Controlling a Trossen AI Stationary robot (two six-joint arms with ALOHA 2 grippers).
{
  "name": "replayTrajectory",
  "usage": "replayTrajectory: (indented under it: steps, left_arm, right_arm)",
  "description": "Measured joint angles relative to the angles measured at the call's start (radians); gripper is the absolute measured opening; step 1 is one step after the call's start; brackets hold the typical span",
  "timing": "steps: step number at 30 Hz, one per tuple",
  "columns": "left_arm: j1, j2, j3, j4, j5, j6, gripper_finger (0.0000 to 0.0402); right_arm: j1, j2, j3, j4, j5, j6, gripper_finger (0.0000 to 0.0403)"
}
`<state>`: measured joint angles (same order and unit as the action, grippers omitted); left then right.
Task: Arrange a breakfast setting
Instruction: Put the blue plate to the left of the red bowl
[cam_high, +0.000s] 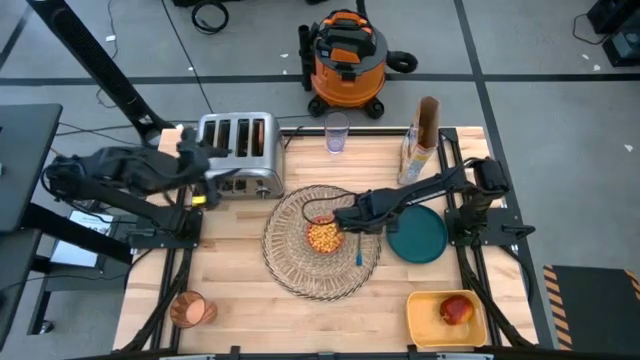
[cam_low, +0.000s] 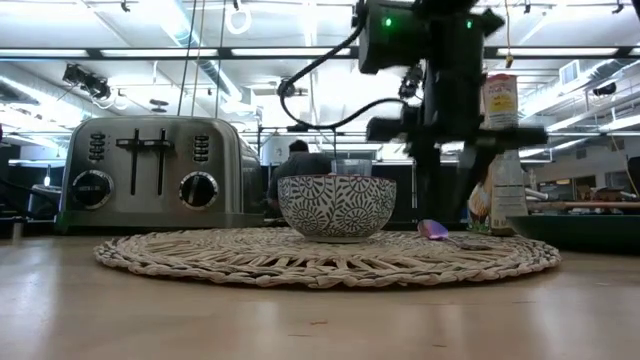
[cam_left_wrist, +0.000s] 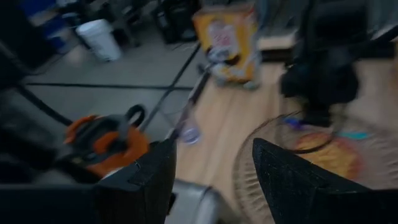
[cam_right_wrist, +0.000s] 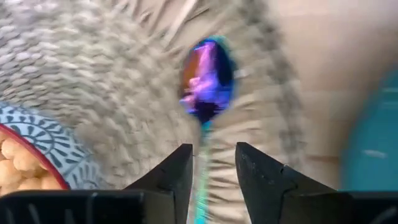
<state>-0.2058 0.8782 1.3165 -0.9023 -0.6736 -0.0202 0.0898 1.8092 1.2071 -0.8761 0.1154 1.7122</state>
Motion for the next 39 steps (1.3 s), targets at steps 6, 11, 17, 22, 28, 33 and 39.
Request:
replayTrajectory:
  steps: [6, 11, 17, 22, 28, 33, 39]
  left_arm:
    - [0.0, -0.037, 0.027, -0.006, 0.052, -0.024, 0.0217]
    - [-0.001, -0.08, 0.027, -0.045, 0.128, -0.049, 0.0217]
    - [-0.001, -0.115, 0.027, -0.047, 0.221, -0.049, 0.0217]
    - [-0.001, -0.121, 0.027, -0.048, 0.335, -0.043, 0.0217]
    - [-0.001, -0.122, 0.02, -0.108, 0.497, -0.021, 0.0217]
    - [-0.001, -0.12, 0.018, -0.156, 0.503, -0.052, 0.0217]
    - [-0.001, -0.121, 0.018, -0.157, 0.503, -0.073, 0.0217]
  right_arm:
    - [0.018, -0.056, 0.079, -0.188, -0.001, -0.065, 0.0138]
    - [0.066, -0.077, 0.08, -0.309, -0.032, -0.093, 0.0137]
    - [0.113, -0.076, -0.008, -0.255, -0.066, -0.089, 0.0137]
    - [0.127, -0.075, -0.078, -0.25, -0.083, -0.073, 0.0137]
    - [0.127, -0.075, -0.132, -0.129, -0.085, -0.166, 0.0136]
    - [0.127, -0.075, -0.181, -0.056, -0.095, -0.172, 0.0128]
    - [0.127, -0.075, -0.211, -0.055, -0.09, -0.192, 0.0099]
